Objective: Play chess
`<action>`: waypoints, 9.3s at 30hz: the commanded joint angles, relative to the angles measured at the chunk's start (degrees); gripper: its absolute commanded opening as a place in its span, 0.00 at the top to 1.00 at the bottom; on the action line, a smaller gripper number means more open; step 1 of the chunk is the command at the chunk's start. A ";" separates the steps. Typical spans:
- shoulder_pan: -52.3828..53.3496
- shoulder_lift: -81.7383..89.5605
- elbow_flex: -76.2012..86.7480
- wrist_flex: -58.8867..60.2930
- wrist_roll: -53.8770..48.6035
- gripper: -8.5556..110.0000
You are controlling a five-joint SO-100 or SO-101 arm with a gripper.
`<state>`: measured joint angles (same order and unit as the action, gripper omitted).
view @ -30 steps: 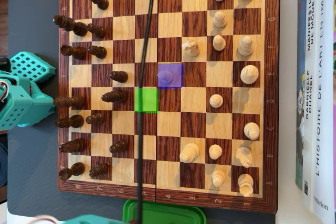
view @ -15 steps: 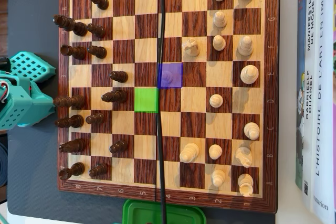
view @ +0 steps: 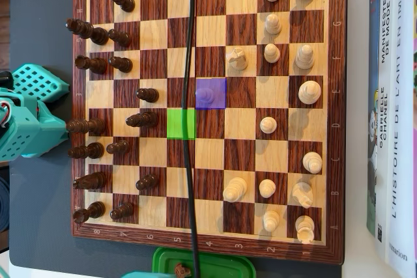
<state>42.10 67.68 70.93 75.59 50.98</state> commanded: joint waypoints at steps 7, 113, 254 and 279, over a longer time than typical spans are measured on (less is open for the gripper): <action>-8.70 19.07 5.10 0.62 4.22 0.79; -49.48 22.94 28.56 -8.79 30.59 0.79; -39.20 34.45 44.56 -10.81 27.16 0.92; -39.37 34.54 45.53 -10.81 27.16 0.91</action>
<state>2.81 101.95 116.54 65.04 78.57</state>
